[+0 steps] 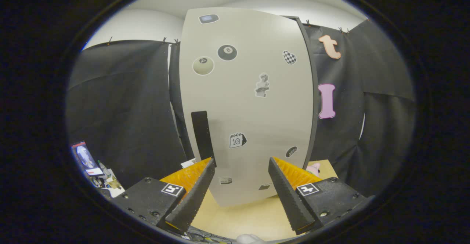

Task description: Open the shoe cabinet door, grab the shoes and put them into the shoe cabinet, then close the shoe cabinet door.

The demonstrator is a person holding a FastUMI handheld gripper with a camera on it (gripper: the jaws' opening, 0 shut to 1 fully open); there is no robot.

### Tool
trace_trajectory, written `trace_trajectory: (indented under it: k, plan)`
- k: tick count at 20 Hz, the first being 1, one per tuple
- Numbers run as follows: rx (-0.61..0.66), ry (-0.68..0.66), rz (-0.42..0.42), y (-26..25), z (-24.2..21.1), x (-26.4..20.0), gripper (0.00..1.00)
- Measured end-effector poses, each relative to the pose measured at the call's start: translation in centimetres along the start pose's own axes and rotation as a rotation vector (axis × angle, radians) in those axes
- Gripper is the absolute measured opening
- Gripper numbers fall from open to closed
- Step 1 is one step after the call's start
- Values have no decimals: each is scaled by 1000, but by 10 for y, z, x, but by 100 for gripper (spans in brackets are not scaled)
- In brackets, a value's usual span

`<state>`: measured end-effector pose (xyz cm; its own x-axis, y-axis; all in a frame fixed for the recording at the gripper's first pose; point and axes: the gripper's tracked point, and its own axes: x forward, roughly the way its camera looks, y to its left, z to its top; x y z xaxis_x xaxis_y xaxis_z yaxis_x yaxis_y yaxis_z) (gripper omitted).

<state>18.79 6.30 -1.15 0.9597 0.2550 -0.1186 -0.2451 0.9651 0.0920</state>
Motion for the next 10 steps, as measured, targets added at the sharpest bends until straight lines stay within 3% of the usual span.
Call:
trace_trajectory:
  k: [10]
  plan:
    - [-11,-49,-165,-10,17,-44,97]
